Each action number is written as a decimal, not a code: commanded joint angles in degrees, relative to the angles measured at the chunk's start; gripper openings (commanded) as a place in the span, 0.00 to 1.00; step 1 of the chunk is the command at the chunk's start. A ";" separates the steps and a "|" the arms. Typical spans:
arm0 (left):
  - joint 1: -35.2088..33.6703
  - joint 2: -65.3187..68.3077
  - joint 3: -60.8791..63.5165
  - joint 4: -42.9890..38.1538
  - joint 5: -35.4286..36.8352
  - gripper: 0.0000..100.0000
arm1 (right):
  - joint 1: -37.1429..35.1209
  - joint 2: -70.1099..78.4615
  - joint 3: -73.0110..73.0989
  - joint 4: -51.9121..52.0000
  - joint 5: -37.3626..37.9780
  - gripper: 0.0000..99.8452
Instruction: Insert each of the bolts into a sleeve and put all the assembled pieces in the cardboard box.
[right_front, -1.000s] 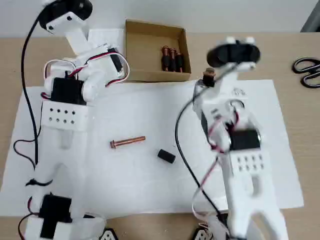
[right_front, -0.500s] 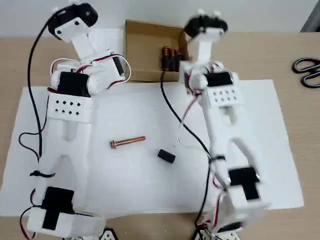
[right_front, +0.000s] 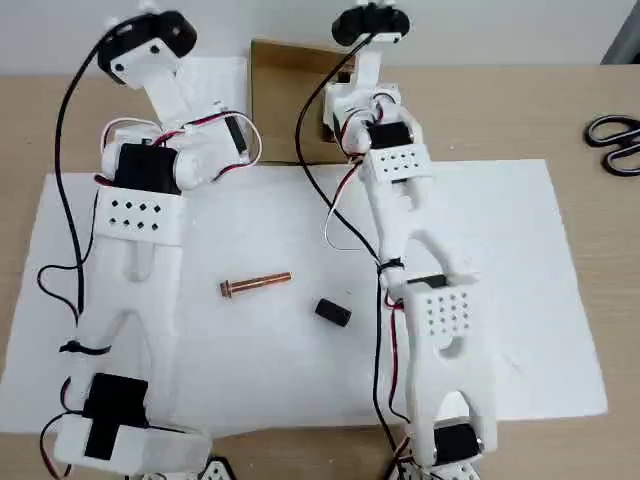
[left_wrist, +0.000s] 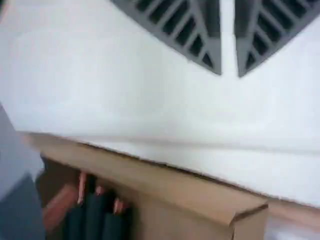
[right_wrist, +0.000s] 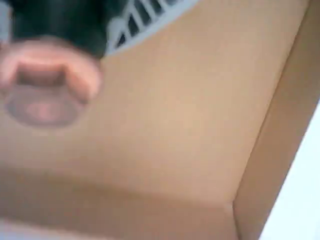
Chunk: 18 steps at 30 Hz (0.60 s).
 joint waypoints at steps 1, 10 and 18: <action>-0.35 -0.79 -2.68 2.29 -0.26 0.01 | -1.27 5.05 -12.13 -3.65 -0.62 0.01; 0.09 -0.88 -2.68 2.37 -0.18 0.01 | -2.51 19.12 -24.18 -3.38 -0.44 0.01; 0.09 -0.88 -2.68 2.64 -0.18 0.01 | -2.68 20.53 -25.05 1.10 -0.62 0.16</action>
